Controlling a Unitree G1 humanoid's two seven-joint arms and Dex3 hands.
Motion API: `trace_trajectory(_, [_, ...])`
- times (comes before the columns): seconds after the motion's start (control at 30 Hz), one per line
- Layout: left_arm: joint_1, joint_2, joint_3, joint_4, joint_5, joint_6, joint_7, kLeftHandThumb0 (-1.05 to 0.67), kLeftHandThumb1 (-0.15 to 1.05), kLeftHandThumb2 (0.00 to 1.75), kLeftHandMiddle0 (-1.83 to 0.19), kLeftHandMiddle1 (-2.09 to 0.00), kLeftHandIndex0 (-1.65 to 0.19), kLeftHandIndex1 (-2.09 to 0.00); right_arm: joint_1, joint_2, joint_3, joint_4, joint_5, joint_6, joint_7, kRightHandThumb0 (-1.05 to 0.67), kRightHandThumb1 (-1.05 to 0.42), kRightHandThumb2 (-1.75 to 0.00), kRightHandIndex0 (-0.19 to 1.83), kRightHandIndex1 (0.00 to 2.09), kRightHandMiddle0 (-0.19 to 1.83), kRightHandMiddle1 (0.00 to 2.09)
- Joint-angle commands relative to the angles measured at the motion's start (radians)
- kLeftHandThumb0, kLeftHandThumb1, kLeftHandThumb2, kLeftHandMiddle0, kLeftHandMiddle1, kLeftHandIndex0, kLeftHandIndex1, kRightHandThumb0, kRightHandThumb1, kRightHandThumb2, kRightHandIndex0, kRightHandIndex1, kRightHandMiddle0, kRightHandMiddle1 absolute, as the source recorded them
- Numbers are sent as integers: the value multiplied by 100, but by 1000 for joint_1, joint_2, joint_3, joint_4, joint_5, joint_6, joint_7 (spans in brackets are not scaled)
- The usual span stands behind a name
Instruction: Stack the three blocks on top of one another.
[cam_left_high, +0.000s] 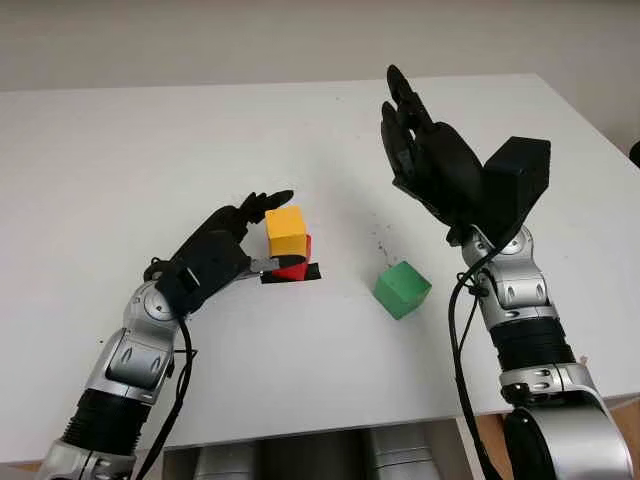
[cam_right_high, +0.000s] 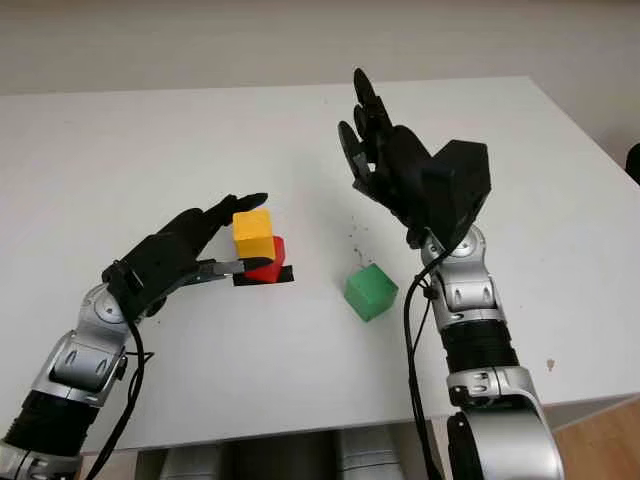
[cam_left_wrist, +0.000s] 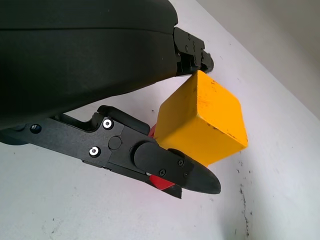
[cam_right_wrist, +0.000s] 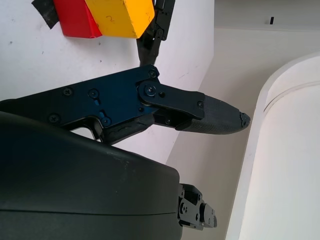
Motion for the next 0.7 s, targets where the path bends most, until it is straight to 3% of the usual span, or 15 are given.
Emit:
trace_trajectory(0.0, [4,12,2,-35,-10,-16,-11,-77,96,5,19,0,14,-2,5,1,2,-19,4,-5,1,-74,-105,-63,-17,6,-17,6])
trace_trajectory(0.17, [12,24,19,-106,-17,-18,-4,-92,98,6,19,0,19,0,5,7,0,-21,8,3,-2,-71,-105,-63,-17,6,-17,6])
trace_trajectory(0.33, [28,40,89,-201,-84,-22,-12,-100,98,6,19,0,19,0,6,5,4,-35,3,29,-5,-70,-105,-62,-16,6,-15,6])
trace_trajectory(0.5, [40,67,168,-231,-109,-93,21,-104,103,8,19,0,19,0,3,2,2,-30,7,33,7,-70,-105,-62,-17,6,-15,6])
trace_trajectory(0.53, [45,64,188,-235,-120,-103,34,-103,104,13,19,0,19,0,1,1,2,-28,5,32,8,-71,-105,-62,-16,6,-15,6])
trace_trajectory(0.6, [56,48,232,-237,-154,-121,63,-94,105,51,19,0,19,0,-2,-1,4,-23,1,24,11,-72,-105,-63,-17,5,-15,6])
trace_trajectory(0.67, [65,18,271,-249,-172,-116,122,-91,105,65,19,0,19,0,-6,-4,2,-19,2,22,16,-72,-105,-62,-16,6,-15,6])
